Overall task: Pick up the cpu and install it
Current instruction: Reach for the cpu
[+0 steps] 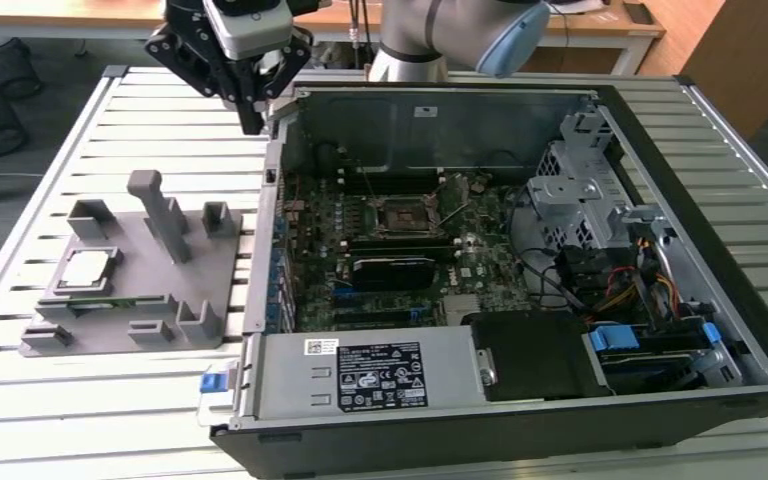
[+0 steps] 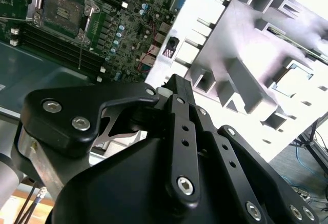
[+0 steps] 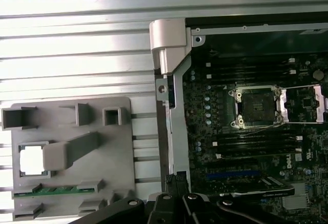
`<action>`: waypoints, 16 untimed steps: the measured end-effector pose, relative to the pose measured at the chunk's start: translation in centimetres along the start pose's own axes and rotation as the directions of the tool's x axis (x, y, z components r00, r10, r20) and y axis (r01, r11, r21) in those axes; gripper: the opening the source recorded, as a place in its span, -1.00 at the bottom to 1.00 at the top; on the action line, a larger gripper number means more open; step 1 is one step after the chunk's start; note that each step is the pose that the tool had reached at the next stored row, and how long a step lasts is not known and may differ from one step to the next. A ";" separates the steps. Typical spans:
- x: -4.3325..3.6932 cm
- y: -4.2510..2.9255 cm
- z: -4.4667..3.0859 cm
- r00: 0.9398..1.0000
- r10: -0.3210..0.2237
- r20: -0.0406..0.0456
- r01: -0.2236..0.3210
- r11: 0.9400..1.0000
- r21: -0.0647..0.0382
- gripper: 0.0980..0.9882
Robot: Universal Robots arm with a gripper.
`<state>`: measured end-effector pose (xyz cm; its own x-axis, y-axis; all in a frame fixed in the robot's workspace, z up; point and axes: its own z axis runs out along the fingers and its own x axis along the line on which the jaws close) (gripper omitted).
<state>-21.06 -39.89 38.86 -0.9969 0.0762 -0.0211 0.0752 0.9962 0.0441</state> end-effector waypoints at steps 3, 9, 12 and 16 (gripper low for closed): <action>0.22 -0.02 0.02 1.000 0.000 0.000 0.000 1.000 0.000 -0.98; 0.87 -0.07 0.07 1.000 0.000 -0.002 0.000 1.000 0.000 -0.98; 1.19 -0.10 0.10 1.000 0.000 -0.002 0.000 1.000 0.000 -0.98; 1.63 -0.13 0.14 1.000 0.000 -0.003 0.000 1.000 0.000 -0.98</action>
<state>-22.69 -39.89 38.68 -0.9969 0.0763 -0.0181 0.0754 0.9962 0.0439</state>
